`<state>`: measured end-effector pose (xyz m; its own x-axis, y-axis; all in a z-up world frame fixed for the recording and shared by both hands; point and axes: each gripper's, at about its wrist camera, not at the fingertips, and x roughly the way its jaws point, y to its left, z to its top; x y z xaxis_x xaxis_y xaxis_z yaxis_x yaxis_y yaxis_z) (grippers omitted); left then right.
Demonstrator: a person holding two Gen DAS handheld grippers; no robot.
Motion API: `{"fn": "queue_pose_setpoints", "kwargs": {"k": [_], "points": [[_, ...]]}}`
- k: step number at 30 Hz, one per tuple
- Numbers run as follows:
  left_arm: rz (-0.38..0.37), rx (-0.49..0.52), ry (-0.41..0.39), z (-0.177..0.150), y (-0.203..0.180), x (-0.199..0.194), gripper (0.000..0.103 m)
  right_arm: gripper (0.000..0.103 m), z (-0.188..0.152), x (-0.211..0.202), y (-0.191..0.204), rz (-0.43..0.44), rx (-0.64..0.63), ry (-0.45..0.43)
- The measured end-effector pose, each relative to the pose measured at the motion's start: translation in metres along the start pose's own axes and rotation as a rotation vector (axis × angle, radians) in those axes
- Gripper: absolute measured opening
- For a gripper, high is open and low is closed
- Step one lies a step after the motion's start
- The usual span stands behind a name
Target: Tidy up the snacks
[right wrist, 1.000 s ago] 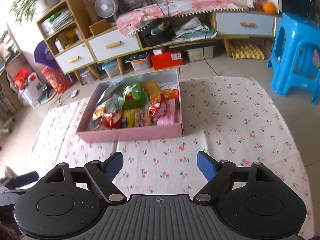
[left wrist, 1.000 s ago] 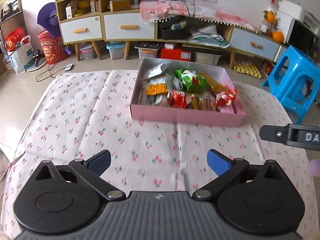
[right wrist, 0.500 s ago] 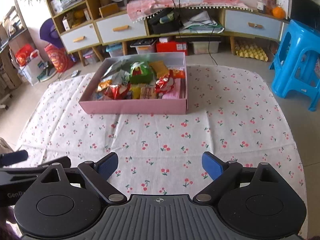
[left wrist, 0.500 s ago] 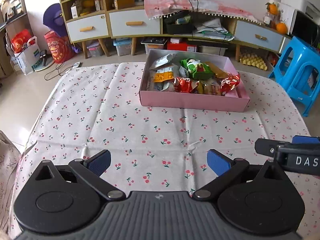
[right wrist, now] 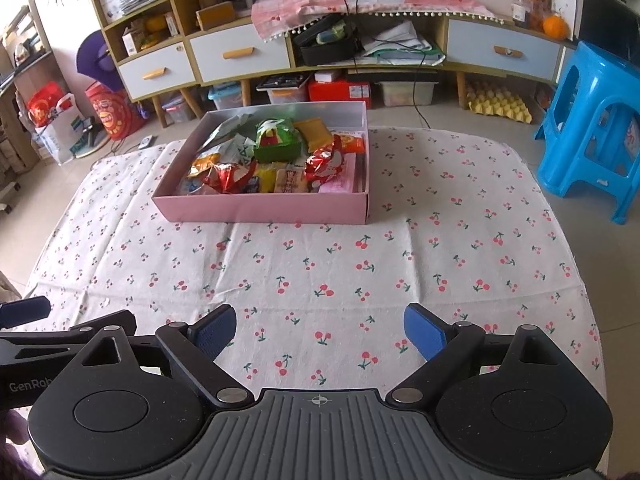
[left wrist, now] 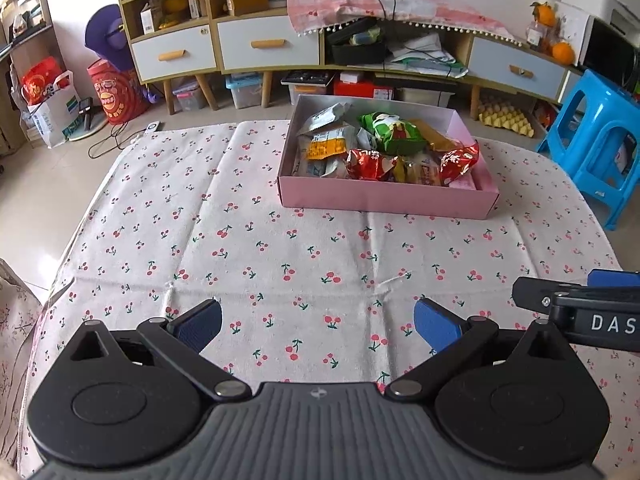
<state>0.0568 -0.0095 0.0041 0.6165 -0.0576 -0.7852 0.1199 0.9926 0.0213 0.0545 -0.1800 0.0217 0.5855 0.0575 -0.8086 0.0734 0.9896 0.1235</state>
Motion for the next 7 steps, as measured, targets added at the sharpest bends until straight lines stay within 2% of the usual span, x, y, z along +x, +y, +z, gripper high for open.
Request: {"fn": "queue_pose_setpoints", "kwargs": {"k": [7], "points": [[0.002, -0.002, 0.003, 0.0012, 0.0006, 0.0009, 0.103, 0.093, 0.0002, 0.0011, 0.0020, 0.005, 0.001, 0.001]]}}
